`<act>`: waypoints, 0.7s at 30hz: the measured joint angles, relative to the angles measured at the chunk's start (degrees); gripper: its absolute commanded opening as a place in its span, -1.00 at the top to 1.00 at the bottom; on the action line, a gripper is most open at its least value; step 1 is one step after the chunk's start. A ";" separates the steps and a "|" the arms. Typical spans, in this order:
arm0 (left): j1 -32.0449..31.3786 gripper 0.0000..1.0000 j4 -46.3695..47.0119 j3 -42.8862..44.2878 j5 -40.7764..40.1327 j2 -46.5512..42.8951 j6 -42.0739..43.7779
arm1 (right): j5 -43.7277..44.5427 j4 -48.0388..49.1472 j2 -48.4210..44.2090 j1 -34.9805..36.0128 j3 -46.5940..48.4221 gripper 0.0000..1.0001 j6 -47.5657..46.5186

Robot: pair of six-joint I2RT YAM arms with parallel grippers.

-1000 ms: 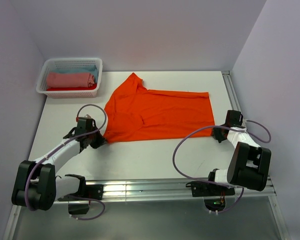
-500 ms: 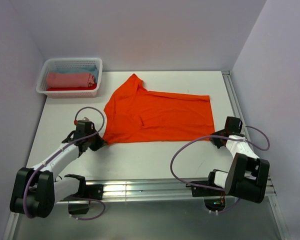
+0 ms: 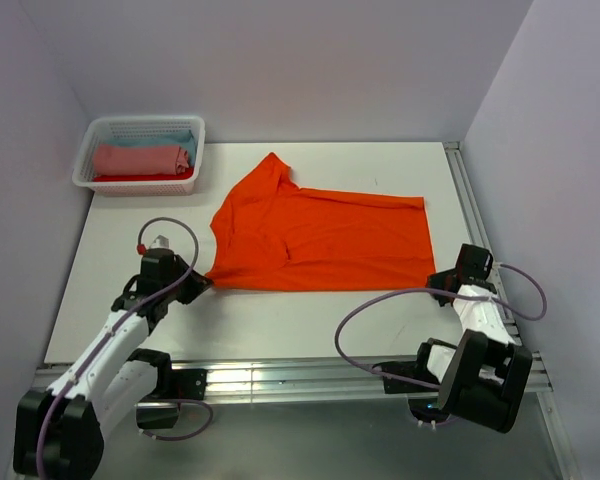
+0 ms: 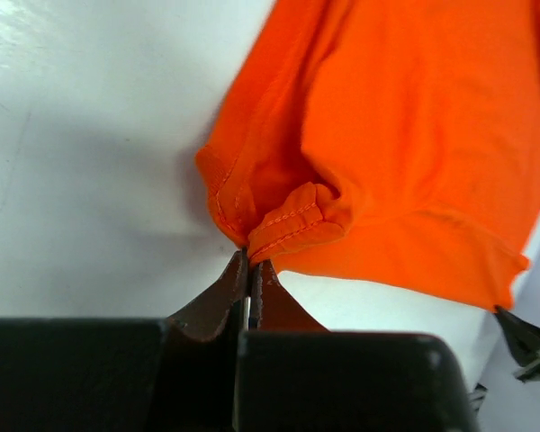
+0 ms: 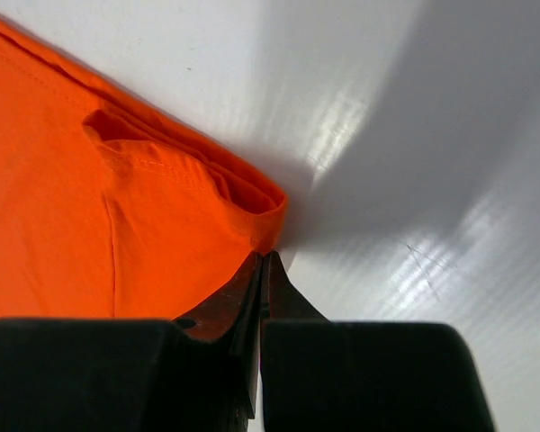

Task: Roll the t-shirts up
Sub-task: Fold the tshirt

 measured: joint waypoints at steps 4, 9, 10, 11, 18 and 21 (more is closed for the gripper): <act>0.00 0.99 -1.33 -0.50 1.33 -4.20 -1.64 | 0.04 -2.62 -3.80 -0.55 -0.48 1.00 -0.02; -0.83 0.99 -5.44 -0.50 1.51 -5.33 -3.67 | 0.87 -7.08 -9.60 -0.70 -0.50 1.00 -0.02; -1.01 0.99 -6.32 -0.50 1.46 -6.25 -4.20 | 1.03 -7.89 -11.02 -0.85 -0.52 1.00 -0.02; -1.27 0.99 -7.04 -0.50 1.40 -7.32 -4.85 | 1.11 -8.66 -12.31 -1.03 -0.59 1.00 0.00; -6.86 0.75 -10.05 -0.50 -0.20 -7.98 -7.96 | 2.75 -14.60 -18.12 -1.25 -1.31 0.13 0.72; -8.74 0.15 -12.59 0.00 -0.09 -4.04 -9.11 | 3.15 -16.96 -21.22 -1.33 -1.44 -0.02 0.50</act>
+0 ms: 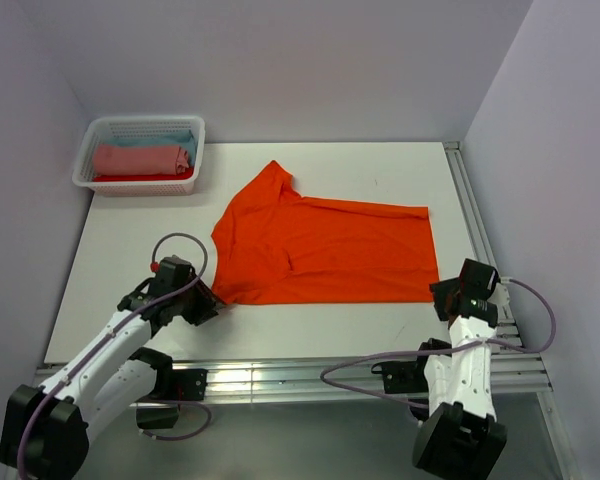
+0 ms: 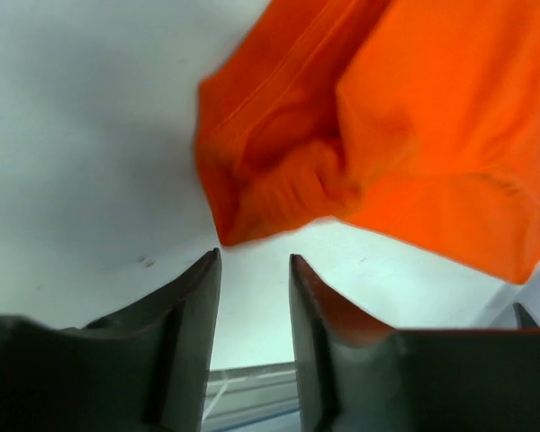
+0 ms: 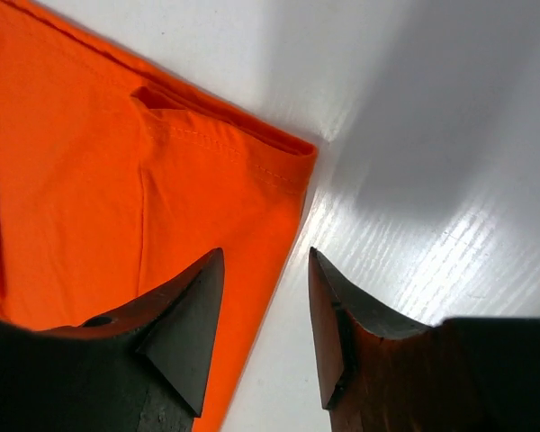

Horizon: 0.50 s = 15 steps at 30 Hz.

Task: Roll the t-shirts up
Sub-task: Fold the tshirt

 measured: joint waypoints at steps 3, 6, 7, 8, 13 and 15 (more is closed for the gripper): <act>-0.31 -0.16 -4.15 2.03 -0.20 3.08 -0.42 | 1.14 -2.01 -3.15 -0.04 0.35 -0.08 -0.09; -0.31 -0.35 -7.80 5.62 -1.11 3.19 -0.44 | 2.67 -4.17 -4.83 -0.07 1.75 -0.10 -0.42; -0.31 -0.37 -8.92 7.21 -1.77 3.19 -0.33 | 3.13 -5.03 -5.16 -0.07 2.82 -0.10 -0.55; -0.31 -0.40 -10.38 9.18 -2.47 3.23 -0.07 | 3.56 -5.51 -5.16 -0.07 3.87 -0.10 -0.68; -0.28 -0.43 -13.29 16.68 -6.03 3.78 2.69 | 3.63 -5.29 -4.74 -0.07 8.20 -0.02 -3.45; -0.24 -0.42 -12.96 18.60 -6.54 5.29 4.26 | 1.22 -3.37 -4.66 -0.07 8.59 -0.01 -5.51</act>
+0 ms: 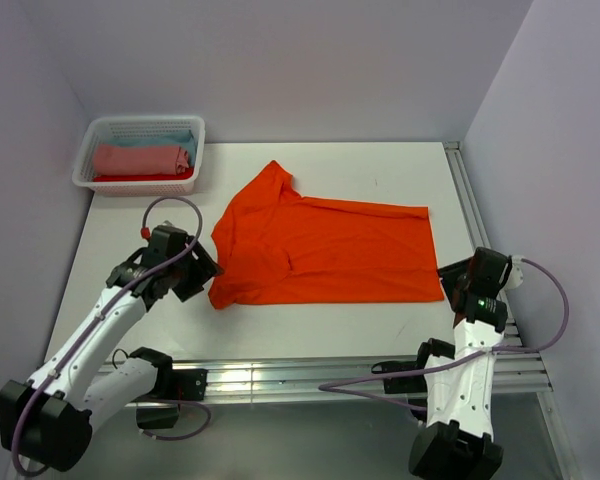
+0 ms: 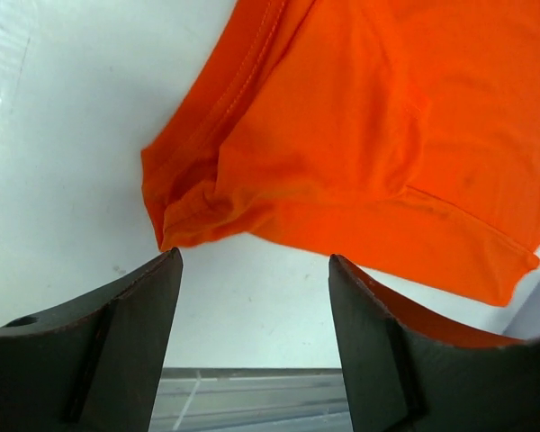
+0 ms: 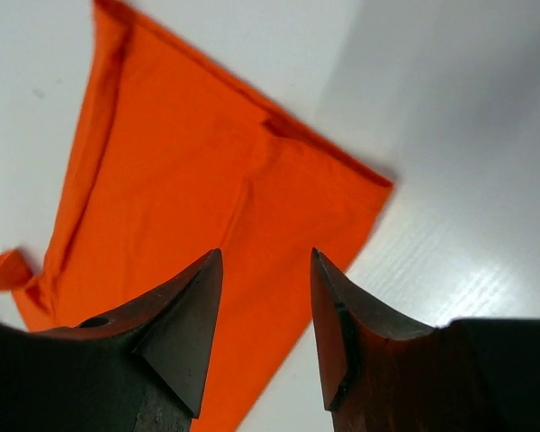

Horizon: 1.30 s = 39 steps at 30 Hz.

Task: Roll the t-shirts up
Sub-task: Fold the tshirt

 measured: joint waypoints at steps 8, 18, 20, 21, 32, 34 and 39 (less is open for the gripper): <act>4.55 -0.05 7.93 -0.20 -0.09 9.60 5.57 | -8.72 8.15 4.07 4.96 0.07 0.03 -6.51; 8.11 0.03 22.43 0.15 0.17 27.96 9.01 | -5.57 20.46 16.09 38.29 5.77 0.27 -7.02; 8.13 0.02 23.96 2.01 0.39 32.24 9.51 | -4.68 23.47 19.82 44.22 6.62 0.29 -7.04; 8.13 0.02 24.65 2.82 0.39 33.83 9.68 | -4.09 24.85 21.29 46.73 6.75 0.31 -6.99; 8.15 0.03 28.61 9.99 -2.21 42.01 12.09 | -0.98 36.35 42.95 65.22 11.63 0.77 -5.38; 8.13 0.05 28.92 10.78 -2.71 43.08 12.35 | -0.94 38.10 46.84 67.34 12.61 0.78 -5.25; 8.13 0.18 29.03 14.03 -5.25 46.10 13.18 | -0.37 40.87 54.27 71.49 15.23 0.84 -5.05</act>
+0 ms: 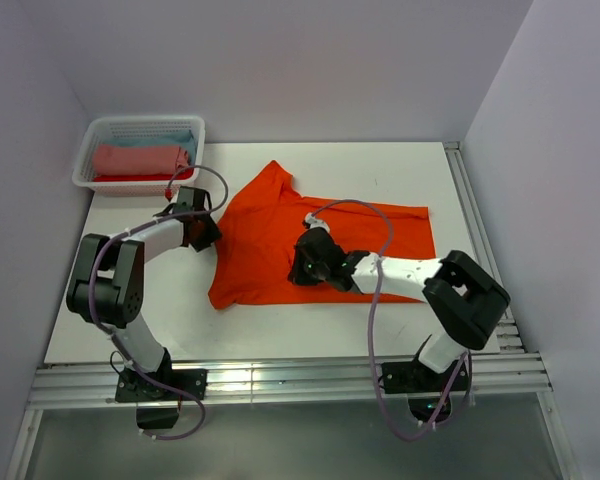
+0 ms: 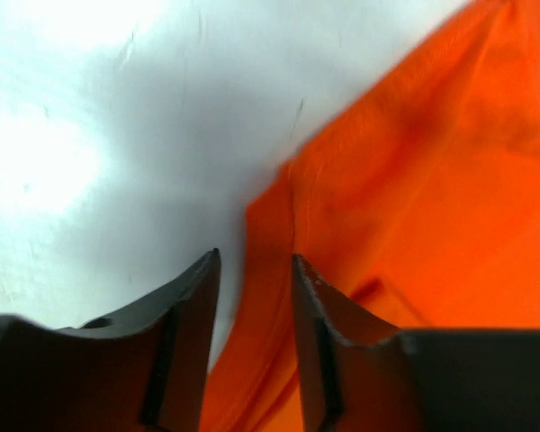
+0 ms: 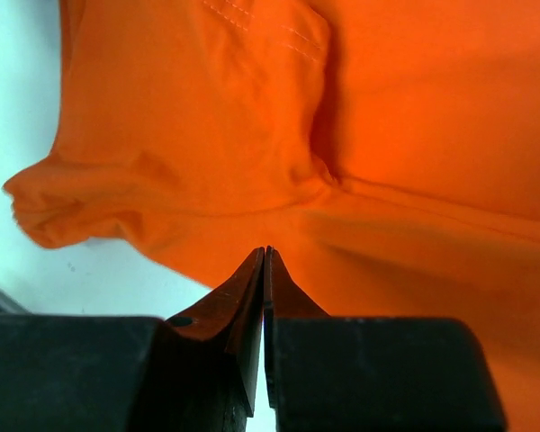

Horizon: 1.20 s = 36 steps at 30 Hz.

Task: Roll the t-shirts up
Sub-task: Fold the tshirt

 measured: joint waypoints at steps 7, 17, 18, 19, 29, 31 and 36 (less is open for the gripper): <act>0.00 0.40 -0.22 4.26 -2.49 3.98 1.07 | 0.24 2.01 7.23 0.70 3.30 0.88 0.00; 0.00 0.49 -2.75 10.73 -6.19 8.63 2.45 | 0.31 4.42 9.03 1.55 2.08 0.94 0.87; 0.00 0.49 -3.17 11.39 -6.58 8.98 2.56 | 0.28 4.57 9.31 1.60 1.81 0.94 1.09; 0.00 0.49 -3.54 12.04 -7.02 9.49 2.78 | 0.28 4.94 9.31 1.62 1.60 0.95 1.11; -0.20 0.50 -7.04 15.15 -11.87 9.99 3.89 | 0.52 6.16 9.07 1.70 0.94 0.85 0.76; -0.39 0.49 -7.15 15.21 -12.50 9.84 3.91 | 0.94 5.29 8.83 1.92 1.20 0.78 0.26; -1.57 0.47 -7.50 14.29 -12.44 7.34 3.89 | 0.61 3.30 8.33 3.58 4.28 0.72 -1.60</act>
